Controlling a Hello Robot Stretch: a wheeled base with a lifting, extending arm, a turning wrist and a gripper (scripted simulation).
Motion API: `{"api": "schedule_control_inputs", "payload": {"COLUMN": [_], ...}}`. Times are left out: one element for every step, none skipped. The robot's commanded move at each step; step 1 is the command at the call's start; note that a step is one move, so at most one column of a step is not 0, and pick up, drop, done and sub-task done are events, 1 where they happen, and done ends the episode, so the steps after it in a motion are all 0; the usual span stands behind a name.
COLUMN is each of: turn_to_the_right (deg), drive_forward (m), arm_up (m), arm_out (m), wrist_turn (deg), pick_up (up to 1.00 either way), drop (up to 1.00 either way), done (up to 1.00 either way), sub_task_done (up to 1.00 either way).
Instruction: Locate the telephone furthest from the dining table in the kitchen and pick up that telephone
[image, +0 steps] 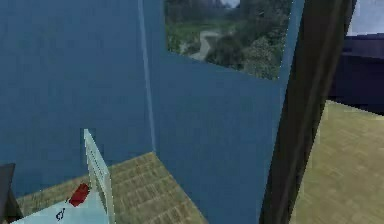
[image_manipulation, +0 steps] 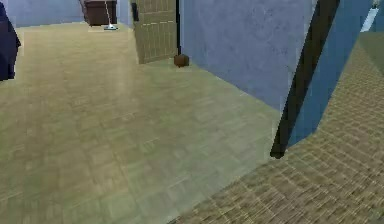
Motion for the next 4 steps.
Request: {"api": "schedule_control_inputs", "payload": {"turn_to_the_right": [-45.0,-45.0,-39.0,-3.0], "drive_forward": [0.0,0.0,0.0,0.0], "arm_up": [0.0,0.0,0.0,0.0], "arm_out": [0.0,0.0,0.0,0.0], "wrist_turn": [0.0,0.0,0.0,0.0], "pick_up": [0.0,0.0,0.0,0.0], "drop": [0.0,0.0,0.0,0.0], "done": [0.0,0.0,0.0,0.0], "sub_task_done": [0.0,0.0,0.0,0.0]}}
